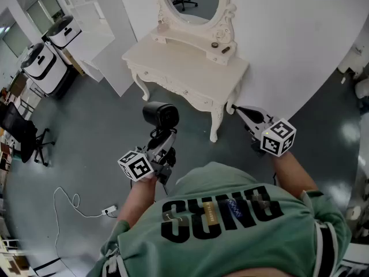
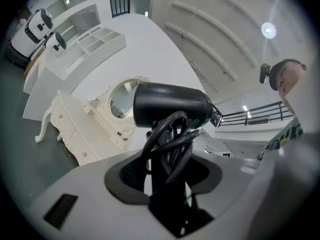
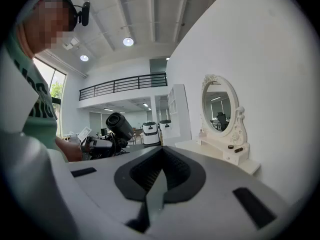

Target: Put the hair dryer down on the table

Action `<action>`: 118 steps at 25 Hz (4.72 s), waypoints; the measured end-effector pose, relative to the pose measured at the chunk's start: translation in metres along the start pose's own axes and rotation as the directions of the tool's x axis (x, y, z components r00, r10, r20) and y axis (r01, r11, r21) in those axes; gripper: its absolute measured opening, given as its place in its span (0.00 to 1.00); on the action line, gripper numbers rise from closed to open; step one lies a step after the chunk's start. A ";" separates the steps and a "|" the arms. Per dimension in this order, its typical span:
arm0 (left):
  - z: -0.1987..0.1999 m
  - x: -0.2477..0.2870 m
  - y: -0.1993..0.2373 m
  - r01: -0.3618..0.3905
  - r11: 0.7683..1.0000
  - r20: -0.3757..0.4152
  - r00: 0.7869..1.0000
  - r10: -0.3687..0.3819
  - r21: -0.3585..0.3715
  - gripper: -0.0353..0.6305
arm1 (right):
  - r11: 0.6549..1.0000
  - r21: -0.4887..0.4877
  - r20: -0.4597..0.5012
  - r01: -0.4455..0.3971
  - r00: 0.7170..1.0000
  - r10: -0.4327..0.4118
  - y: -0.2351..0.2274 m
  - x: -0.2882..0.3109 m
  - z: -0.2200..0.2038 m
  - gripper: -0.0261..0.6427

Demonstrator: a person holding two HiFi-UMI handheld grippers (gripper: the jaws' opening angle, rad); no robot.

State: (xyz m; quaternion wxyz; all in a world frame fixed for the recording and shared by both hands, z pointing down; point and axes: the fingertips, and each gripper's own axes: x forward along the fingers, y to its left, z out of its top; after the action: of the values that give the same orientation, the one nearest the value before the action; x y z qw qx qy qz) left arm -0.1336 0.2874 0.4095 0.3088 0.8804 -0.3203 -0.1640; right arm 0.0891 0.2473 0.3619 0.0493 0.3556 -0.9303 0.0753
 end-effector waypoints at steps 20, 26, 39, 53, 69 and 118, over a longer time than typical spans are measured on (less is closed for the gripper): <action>-0.004 0.023 -0.007 -0.027 0.998 0.008 1.000 0.026 0.050 0.34 | 1.000 0.015 0.025 -0.012 1.000 0.011 -0.025 -0.017 0.007 0.03; -0.007 0.042 -0.020 -0.047 0.998 0.042 0.998 0.045 0.042 0.34 | 1.000 0.019 0.025 -0.024 0.999 0.024 -0.046 -0.039 0.007 0.03; -0.033 0.090 -0.031 -0.058 0.998 0.058 0.997 0.058 0.007 0.34 | 0.998 0.049 0.028 -0.046 0.999 0.045 -0.101 -0.068 -0.004 0.03; 0.044 0.160 0.108 0.020 0.999 0.014 1.000 -0.020 -0.027 0.34 | 0.998 0.069 -0.014 0.012 1.000 -0.011 -0.176 0.076 -0.006 0.03; 0.191 0.276 0.277 0.176 0.984 -0.127 0.976 -0.178 -0.028 0.34 | 0.990 0.092 -0.051 0.105 0.994 -0.101 -0.267 0.299 0.042 0.03; 0.165 0.428 0.622 -0.270 0.896 -0.433 0.801 0.412 0.353 0.34 | 0.992 -0.008 -0.207 -0.126 0.971 0.122 -0.415 0.556 -0.056 0.03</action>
State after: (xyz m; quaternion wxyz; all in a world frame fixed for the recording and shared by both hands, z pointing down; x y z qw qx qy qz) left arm -0.1843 -0.4458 0.6496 0.2806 0.8535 -0.4037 0.1730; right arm -0.0436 -0.4124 0.5411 0.1446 0.2865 -0.9413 0.1048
